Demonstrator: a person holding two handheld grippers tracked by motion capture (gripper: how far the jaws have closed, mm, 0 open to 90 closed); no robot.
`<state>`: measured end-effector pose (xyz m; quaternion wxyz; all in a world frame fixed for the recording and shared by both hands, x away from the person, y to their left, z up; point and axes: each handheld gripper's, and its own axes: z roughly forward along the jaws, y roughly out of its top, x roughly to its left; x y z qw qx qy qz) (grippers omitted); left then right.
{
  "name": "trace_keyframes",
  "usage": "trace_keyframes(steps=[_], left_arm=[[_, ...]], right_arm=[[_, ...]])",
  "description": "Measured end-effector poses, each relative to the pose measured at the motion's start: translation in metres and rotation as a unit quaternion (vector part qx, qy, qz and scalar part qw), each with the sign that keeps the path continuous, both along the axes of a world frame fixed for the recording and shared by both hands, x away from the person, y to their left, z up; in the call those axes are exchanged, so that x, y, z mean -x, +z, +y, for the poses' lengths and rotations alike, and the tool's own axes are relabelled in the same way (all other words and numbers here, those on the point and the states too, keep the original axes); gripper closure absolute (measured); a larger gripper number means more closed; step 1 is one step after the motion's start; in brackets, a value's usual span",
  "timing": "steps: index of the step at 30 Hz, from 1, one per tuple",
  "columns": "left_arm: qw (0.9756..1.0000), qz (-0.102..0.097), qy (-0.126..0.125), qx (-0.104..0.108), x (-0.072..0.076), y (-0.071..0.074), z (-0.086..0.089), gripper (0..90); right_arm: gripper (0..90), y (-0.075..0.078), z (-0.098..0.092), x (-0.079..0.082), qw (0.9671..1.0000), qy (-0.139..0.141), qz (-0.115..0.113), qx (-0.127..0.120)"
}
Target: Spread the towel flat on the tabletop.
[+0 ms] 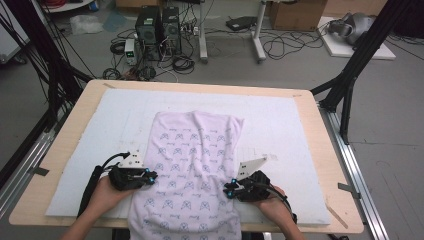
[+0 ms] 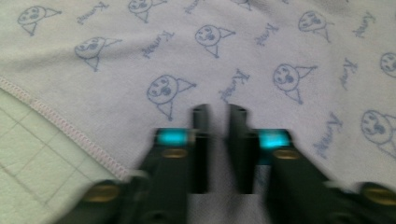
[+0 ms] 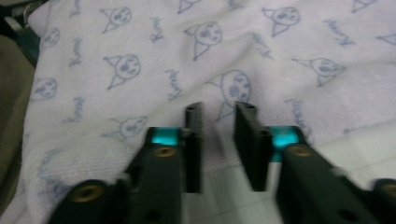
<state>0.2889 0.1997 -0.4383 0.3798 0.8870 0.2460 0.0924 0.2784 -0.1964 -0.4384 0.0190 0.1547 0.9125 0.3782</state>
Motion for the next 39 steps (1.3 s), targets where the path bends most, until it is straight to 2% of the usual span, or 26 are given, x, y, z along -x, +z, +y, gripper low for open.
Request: trace_keyframes(steps=[1,4,8,10,11,13,15,16,18,20,21,23,25,31,35,37,39], left_arm=[[1.0000,-0.004,0.000,0.000,0.001,0.000,0.001,87.4],[1.0000,-0.002,0.005,0.005,0.004,-0.001,0.004,88.1],[0.9999,-0.008,0.008,0.006,0.006,0.000,0.005,88.2],[0.9998,-0.014,0.007,0.008,0.008,0.002,0.006,88.1],[0.9998,-0.018,0.008,0.010,0.009,0.004,0.006,88.0],[0.9997,-0.016,0.005,0.019,0.011,0.005,0.008,88.3],[0.9996,-0.009,-0.001,0.025,0.012,0.003,0.010,88.9],[0.9997,-0.005,-0.007,0.022,0.012,0.001,0.010,85.9],[0.9999,-0.001,-0.008,0.012,0.013,-0.002,0.009,79.6],[0.9998,0.001,-0.008,0.016,0.012,-0.003,0.009,80.9],[0.9999,0.002,-0.010,0.014,0.011,-0.002,0.008,86.4],[0.9999,0.004,-0.008,0.014,0.011,-0.002,0.008,88.0],[0.9999,0.003,-0.007,0.015,0.011,-0.003,0.008,88.3],[0.9998,0.005,-0.005,0.017,0.011,-0.003,0.008,88.3],[0.9999,0.001,-0.004,0.013,0.012,-0.002,0.007,88.3],[0.9999,0.003,-0.003,0.016,0.012,-0.003,0.007,88.2],[0.9999,0.002,-0.003,0.014,0.012,-0.002,0.008,88.2]], right_arm=[[89.4,0.001,0.000,0.000,1.0000,0.010,0.001,0.000],[89.6,0.008,0.001,0.000,0.9999,0.014,0.002,0.002],[89.3,0.027,0.007,0.002,0.9996,0.019,-0.022,0.000],[71.2,0.030,0.007,0.000,0.9998,0.003,-0.016,-0.012],[69.5,0.029,0.004,-0.003,0.9998,-0.007,-0.002,-0.017],[65.8,0.020,-0.001,-0.005,0.9995,-0.027,-0.007,-0.014],[62.6,0.010,-0.004,-0.005,0.9992,-0.037,0.003,-0.017],[62.6,0.005,-0.005,-0.005,0.9992,-0.039,0.000,-0.009],[64.5,-0.003,-0.003,-0.004,0.9992,-0.039,-0.003,-0.005],[77.8,-0.003,-0.003,-0.003,0.9991,-0.040,-0.011,-0.006],[87.0,-0.003,-0.003,-0.004,0.9993,-0.035,-0.008,-0.008],[88.1,-0.003,-0.004,-0.006,0.9993,-0.033,0.005,-0.013],[88.3,0.000,-0.004,-0.006,0.9995,-0.030,0.007,-0.008],[88.5,0.026,0.002,-0.004,0.9995,-0.015,-0.022,-0.014],[88.5,0.041,0.023,-0.012,0.9991,0.001,-0.039,-0.016],[88.5,0.041,0.039,-0.018,0.9991,0.014,-0.039,-0.009],[88.5,0.033,0.057,-0.025,0.9991,0.027,-0.032,0.003]])
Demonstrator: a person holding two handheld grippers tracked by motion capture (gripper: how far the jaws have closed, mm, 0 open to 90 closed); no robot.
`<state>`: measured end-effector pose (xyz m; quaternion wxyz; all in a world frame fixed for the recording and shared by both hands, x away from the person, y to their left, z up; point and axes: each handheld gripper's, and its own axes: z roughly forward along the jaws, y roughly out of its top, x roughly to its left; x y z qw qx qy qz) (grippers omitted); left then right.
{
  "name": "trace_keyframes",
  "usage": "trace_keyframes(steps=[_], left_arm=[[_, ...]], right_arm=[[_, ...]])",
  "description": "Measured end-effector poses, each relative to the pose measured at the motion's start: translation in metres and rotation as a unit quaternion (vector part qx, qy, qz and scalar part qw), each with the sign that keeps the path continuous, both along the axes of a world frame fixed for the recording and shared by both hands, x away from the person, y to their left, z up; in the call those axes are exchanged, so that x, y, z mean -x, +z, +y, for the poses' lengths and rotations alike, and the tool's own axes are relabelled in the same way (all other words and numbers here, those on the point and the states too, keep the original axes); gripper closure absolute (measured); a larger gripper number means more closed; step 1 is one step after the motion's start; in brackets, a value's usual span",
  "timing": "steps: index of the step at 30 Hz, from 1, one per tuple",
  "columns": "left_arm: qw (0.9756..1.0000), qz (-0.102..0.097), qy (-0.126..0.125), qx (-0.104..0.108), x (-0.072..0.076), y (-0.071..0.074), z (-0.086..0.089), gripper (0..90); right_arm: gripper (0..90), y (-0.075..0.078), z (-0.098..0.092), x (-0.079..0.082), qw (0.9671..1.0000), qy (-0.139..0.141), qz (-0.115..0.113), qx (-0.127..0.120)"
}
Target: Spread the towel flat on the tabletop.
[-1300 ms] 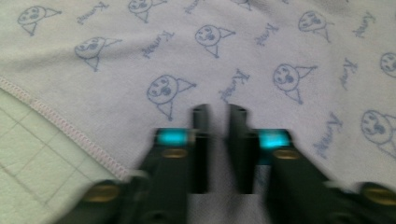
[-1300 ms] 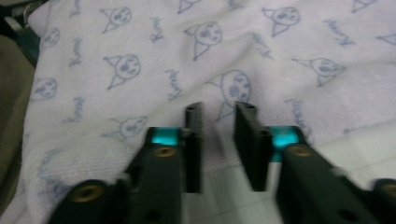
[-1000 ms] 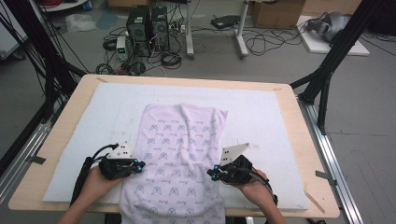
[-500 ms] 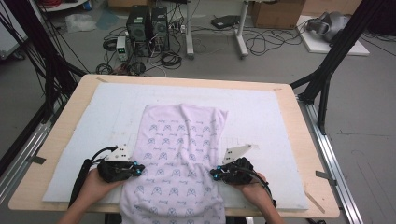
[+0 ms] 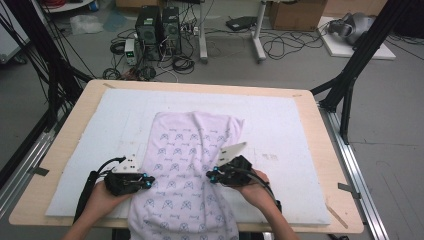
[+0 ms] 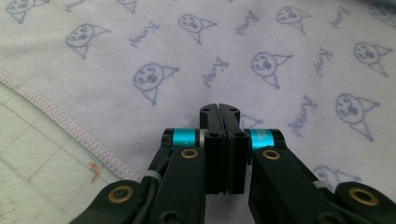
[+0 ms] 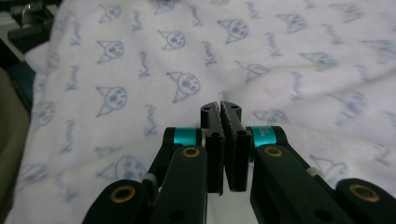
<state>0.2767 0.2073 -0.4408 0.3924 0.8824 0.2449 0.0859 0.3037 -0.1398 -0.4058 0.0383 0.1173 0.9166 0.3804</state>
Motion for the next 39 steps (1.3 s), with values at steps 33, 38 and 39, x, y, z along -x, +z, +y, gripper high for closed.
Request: trace_keyframes(steps=[33,38,39], left_arm=[[0.9998,0.009,0.002,0.015,-0.002,-0.002,0.003,85.2],[0.9999,0.008,0.001,0.014,-0.002,-0.002,0.003,85.0],[0.9998,0.009,0.001,0.015,-0.002,-0.002,0.003,84.6]], right_arm=[[87.9,-0.021,-0.016,0.015,0.9994,0.019,0.025,-0.015],[87.6,-0.004,-0.054,0.031,0.9998,-0.015,0.007,-0.015],[87.2,0.000,-0.065,0.033,0.9993,-0.024,0.008,-0.026]])
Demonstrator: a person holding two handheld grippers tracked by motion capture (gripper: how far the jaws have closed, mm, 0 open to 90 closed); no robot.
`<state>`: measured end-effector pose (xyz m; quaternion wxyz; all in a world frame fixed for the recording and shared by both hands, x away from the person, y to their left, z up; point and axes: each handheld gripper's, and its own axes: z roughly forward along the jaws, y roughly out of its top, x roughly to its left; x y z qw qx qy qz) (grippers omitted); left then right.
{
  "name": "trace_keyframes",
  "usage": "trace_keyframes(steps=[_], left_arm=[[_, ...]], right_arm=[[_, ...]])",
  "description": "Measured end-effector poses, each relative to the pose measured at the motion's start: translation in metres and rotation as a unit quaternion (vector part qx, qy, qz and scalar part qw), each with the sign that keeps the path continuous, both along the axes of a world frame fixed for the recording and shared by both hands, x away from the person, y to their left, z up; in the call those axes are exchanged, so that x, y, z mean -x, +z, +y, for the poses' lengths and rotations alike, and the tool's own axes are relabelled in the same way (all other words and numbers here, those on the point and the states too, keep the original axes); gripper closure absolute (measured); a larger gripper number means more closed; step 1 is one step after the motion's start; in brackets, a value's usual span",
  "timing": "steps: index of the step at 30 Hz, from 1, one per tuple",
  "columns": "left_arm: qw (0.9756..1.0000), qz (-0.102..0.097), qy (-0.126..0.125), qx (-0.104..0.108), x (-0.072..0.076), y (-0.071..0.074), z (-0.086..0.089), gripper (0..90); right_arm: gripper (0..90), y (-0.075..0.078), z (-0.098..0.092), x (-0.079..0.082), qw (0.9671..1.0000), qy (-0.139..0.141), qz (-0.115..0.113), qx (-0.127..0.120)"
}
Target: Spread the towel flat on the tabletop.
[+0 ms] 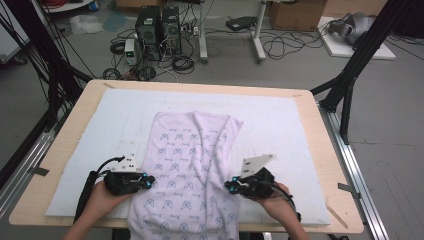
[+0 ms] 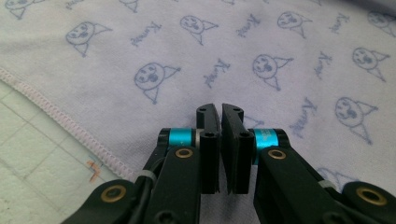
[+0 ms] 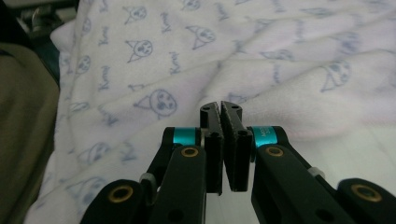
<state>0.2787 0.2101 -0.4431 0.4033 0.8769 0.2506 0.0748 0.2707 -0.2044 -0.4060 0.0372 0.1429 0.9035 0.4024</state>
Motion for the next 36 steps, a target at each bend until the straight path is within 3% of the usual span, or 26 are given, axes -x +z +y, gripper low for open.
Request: trace_keyframes(steps=[4,6,11,17,20,22,25,31,36], left_arm=[[1.0000,0.004,-0.001,0.003,-0.001,0.000,0.000,83.0],[1.0000,0.006,0.000,0.003,0.000,0.000,0.000,81.8],[0.9998,-0.012,0.005,-0.014,0.002,0.002,-0.001,76.4],[0.9998,-0.007,0.017,-0.008,-0.002,0.001,0.001,68.9],[0.9997,-0.012,0.017,-0.013,-0.001,0.001,0.001,68.7],[0.9996,-0.013,0.019,-0.014,-0.001,0.001,0.001,71.5],[0.9996,-0.011,0.022,-0.011,-0.002,0.001,0.002,75.2],[0.9996,-0.010,0.023,-0.011,-0.002,0.001,0.002,75.2],[0.9995,-0.010,0.028,-0.013,-0.004,0.003,0.003,66.5]], right_arm=[[82.9,0.010,-0.030,0.002,0.9989,-0.030,-0.001,-0.037],[78.3,0.008,-0.031,-0.003,0.9987,-0.036,-0.006,-0.034],[70.5,-0.012,-0.017,-0.029,0.9984,-0.055,-0.009,-0.009],[60.3,-0.029,0.010,-0.046,0.9988,-0.048,0.003,0.012],[65.7,-0.036,0.024,-0.049,0.9990,-0.036,0.003,0.028],[85.5,-0.034,0.024,-0.049,0.9991,-0.032,0.008,0.028],[87.8,-0.031,0.016,-0.049,0.9988,-0.032,0.022,0.029],[87.6,-0.003,-0.021,-0.039,0.9977,-0.057,-0.006,0.036],[74.8,0.012,-0.049,-0.042,0.9965,-0.081,-0.007,-0.021]])
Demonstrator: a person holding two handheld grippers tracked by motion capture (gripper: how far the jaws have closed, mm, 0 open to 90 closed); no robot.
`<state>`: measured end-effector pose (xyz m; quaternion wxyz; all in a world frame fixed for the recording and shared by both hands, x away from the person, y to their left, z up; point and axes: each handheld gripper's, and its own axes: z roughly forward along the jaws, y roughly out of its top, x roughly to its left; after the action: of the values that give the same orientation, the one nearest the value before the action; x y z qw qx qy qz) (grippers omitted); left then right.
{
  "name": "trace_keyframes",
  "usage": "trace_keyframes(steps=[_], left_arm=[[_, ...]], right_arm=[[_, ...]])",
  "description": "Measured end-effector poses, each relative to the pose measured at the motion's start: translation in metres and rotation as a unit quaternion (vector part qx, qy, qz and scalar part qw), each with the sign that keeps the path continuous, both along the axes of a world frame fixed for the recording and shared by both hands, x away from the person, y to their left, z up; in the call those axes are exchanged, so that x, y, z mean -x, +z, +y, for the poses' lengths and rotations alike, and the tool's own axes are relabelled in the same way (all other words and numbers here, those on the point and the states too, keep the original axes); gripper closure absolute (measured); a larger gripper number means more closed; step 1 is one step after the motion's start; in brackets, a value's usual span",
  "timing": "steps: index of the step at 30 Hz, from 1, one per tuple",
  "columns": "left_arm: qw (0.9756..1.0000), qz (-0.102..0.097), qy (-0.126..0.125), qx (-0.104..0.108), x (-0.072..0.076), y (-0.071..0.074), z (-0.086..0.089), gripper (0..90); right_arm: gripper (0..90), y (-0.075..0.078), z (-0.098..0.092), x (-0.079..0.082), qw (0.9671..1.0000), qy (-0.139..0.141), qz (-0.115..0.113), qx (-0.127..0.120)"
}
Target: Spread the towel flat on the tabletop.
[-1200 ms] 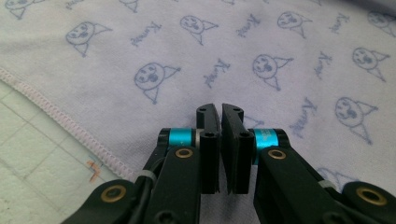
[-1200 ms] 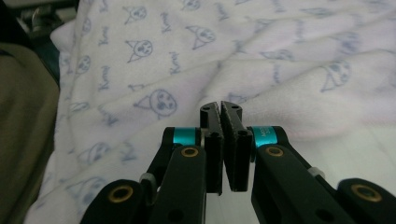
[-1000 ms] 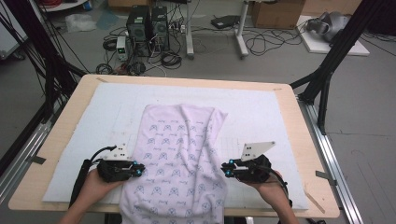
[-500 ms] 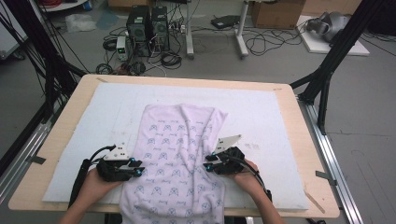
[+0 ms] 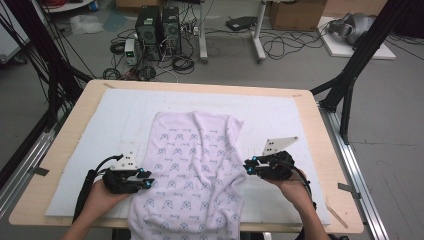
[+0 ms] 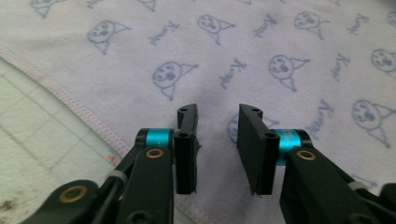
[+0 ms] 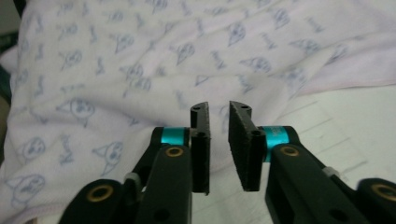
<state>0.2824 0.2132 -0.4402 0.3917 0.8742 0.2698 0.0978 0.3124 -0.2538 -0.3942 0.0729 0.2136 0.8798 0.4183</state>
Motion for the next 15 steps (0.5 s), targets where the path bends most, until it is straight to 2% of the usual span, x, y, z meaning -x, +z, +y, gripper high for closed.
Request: trace_keyframes(steps=[2,5,8,10,11,12,15], left_arm=[[1.0000,0.000,0.007,0.002,-0.003,0.000,0.002,65.4],[0.9999,0.000,0.016,0.002,-0.006,-0.001,0.002,65.4],[0.9999,-0.003,0.015,-0.001,-0.008,-0.001,0.001,65.6],[0.9998,-0.002,0.018,0.002,-0.009,-0.001,0.000,65.6],[0.9999,-0.004,0.015,0.000,-0.009,-0.001,0.000,65.6],[0.9999,-0.005,0.015,0.000,-0.009,-0.001,0.000,65.6],[0.9999,-0.004,0.015,0.004,-0.010,-0.002,0.000,65.6]], right_arm=[[74.2,-0.002,-0.002,-0.009,0.9999,-0.014,-0.006,-0.003],[73.7,-0.012,0.004,-0.030,0.9993,-0.031,-0.010,0.018],[73.5,-0.023,0.011,-0.052,0.9987,-0.044,-0.008,0.024],[73.2,-0.028,0.015,-0.067,0.9977,-0.056,-0.006,0.038],[72.4,-0.031,0.014,-0.075,0.9972,-0.064,-0.001,0.038],[70.8,-0.033,0.014,-0.082,0.9971,-0.069,0.013,0.030],[66.6,-0.037,0.021,-0.093,0.9974,-0.070,0.016,0.012]])
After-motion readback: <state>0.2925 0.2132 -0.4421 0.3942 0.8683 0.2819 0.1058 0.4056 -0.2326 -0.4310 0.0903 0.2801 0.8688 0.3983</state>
